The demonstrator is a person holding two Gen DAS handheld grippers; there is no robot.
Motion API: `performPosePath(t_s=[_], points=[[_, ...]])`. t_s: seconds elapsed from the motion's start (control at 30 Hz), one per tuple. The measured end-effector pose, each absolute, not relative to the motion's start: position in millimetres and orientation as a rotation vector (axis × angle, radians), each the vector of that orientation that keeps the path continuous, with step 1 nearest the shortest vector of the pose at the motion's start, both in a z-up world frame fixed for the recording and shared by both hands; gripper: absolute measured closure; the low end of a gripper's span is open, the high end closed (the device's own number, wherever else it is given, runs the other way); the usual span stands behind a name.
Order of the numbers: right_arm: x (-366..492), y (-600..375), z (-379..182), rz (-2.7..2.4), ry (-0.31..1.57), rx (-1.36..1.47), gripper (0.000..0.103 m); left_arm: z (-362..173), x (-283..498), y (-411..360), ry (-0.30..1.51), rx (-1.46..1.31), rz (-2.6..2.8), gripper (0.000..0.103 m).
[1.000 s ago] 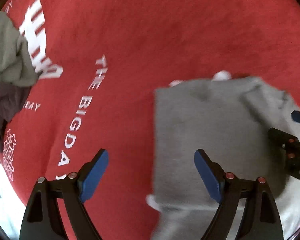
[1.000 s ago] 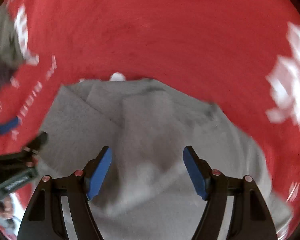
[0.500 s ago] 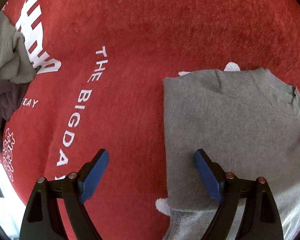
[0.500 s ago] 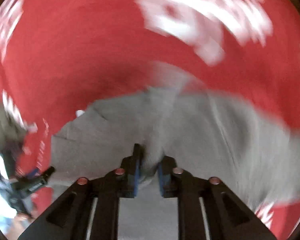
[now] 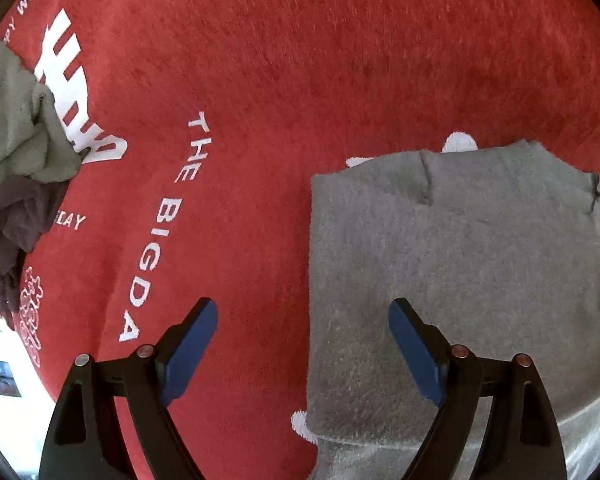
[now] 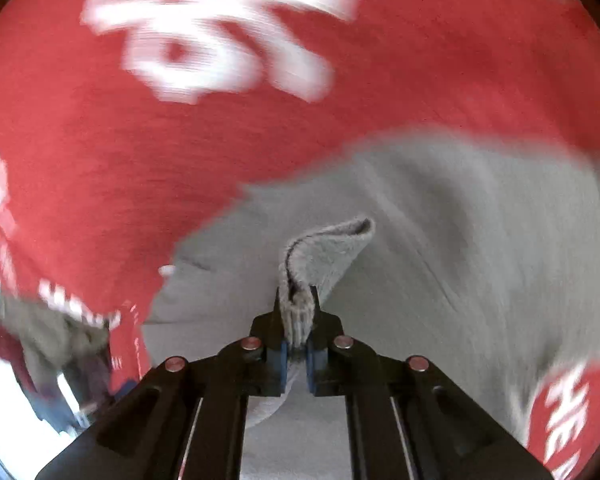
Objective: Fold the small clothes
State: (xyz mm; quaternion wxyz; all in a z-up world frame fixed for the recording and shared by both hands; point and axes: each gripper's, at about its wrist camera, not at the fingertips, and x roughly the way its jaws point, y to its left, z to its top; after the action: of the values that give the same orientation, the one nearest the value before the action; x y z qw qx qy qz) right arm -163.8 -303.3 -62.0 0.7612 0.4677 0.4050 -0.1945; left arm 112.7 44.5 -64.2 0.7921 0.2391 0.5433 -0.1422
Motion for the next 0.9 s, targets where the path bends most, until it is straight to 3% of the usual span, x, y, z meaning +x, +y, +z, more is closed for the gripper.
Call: performPosePath(t_s=[0.1, 0.33, 0.47, 0.73, 0.9], points=[[-168.9, -314.6, -55.6, -0.432, 0.874, 0.981, 0.096, -75.6, 111.9, 44.7, 1.159, 0.554, -0.284, 0.015], [-198.8, -311.3, -115.3, -0.550, 1.069, 0.962, 0.093, -67.4, 124.4, 63.3, 1.159, 0.552, -0.265, 0.015], [-223.5, -304.0, -99.8, -0.638, 1.069, 0.977, 0.075, -53.1, 125.6, 78.4, 1.201, 0.489, -0.316, 0.015], [-255.2, -288.8, -52.4, -0.599, 1.045, 0.926, 0.075, -58.7, 73.9, 52.3, 1.155, 0.677, -0.446, 0.015], [-197.5, -263.9, -49.8, -0.429, 1.041, 0.807, 0.075, -69.7, 64.4, 51.5, 1.142, 0.696, -0.422, 0.015]])
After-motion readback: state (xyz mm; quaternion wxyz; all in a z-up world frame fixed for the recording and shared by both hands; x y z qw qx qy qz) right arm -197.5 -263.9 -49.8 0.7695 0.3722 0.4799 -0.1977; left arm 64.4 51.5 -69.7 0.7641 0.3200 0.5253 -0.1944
